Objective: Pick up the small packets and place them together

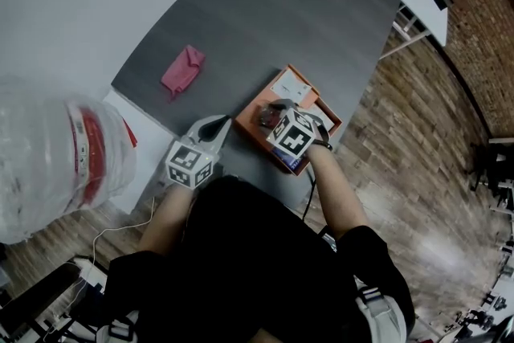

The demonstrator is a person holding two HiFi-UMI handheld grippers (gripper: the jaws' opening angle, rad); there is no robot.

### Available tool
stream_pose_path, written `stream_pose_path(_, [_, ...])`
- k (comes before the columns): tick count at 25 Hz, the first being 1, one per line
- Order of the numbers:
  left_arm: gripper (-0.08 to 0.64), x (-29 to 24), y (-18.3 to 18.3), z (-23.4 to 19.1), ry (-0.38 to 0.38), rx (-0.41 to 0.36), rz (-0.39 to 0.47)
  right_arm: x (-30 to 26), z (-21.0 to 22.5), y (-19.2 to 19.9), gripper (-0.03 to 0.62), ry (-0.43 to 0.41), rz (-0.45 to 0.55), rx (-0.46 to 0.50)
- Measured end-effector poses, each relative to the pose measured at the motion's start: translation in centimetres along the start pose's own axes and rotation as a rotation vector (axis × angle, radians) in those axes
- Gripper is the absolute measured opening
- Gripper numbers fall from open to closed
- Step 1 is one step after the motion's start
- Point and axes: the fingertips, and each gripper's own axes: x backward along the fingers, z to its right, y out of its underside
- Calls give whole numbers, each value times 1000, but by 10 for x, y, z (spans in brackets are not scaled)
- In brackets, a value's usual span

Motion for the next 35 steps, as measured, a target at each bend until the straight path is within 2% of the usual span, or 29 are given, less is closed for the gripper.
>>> stream_pose_path(2, [-2,-2,0,0,5,0,-5,0,0,-2,329,-3,18,-8])
stream_pose_path(3, [-2,-3,1,0,9,-1,-7,1,1,-2,331,5,28,-15])
stream_pose_path(14, [-2,-37,-3,20,130,-43,-38,29,19,29,307,103,78,-145])
stream_pose_path(24, [-2,-76,-9,69,291,-97,-65,68,29,89,285,195,69,-275])
stream_pose_path(28, [-2,-82,-7,78,326,-111,-81,70,19,106,287,183,46,-308])
stream_pose_path(35, [-2,-85,-5,86,346,-115,-95,45,-8,120,287,94,-49,-232])
